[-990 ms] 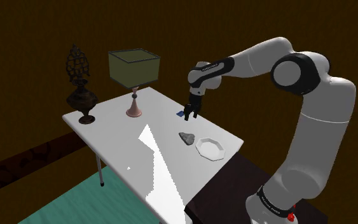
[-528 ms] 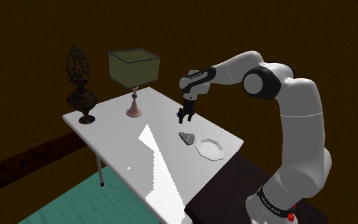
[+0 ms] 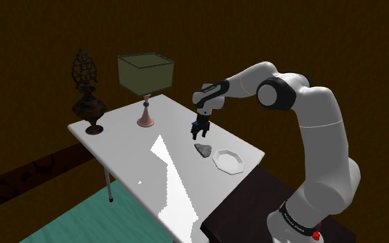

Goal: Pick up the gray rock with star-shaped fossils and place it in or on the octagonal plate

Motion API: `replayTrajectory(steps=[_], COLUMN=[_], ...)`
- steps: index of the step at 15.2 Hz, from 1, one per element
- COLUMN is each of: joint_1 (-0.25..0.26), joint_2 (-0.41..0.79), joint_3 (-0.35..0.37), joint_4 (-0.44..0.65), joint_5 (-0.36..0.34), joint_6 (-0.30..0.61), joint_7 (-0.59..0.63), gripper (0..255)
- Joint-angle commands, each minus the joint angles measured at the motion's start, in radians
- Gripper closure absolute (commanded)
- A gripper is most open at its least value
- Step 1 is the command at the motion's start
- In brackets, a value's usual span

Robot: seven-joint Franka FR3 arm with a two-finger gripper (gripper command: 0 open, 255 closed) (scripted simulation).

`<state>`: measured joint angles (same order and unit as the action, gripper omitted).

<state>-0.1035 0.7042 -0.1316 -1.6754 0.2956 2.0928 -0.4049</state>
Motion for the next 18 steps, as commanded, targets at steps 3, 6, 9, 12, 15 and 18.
replayTrajectory(steps=[3,6,9,12,15,18], joint_1=[0.001,0.001,0.001,0.001,0.001,0.001], joint_2=[0.012,0.012,0.012,0.012,0.012,0.012], joint_3=[0.003,0.003,0.003,0.003,0.003,0.003], joint_4=[-0.003,-0.003,-0.003,-0.003,-0.003,-0.003], joint_5=[0.003,0.003,0.003,0.003,0.003,0.003], joint_6=[0.015,0.015,0.015,0.015,0.015,0.015], joint_7=[-0.001,-0.001,-0.001,-0.001,-0.001,-0.001], gripper=[0,0,255,255,255,255])
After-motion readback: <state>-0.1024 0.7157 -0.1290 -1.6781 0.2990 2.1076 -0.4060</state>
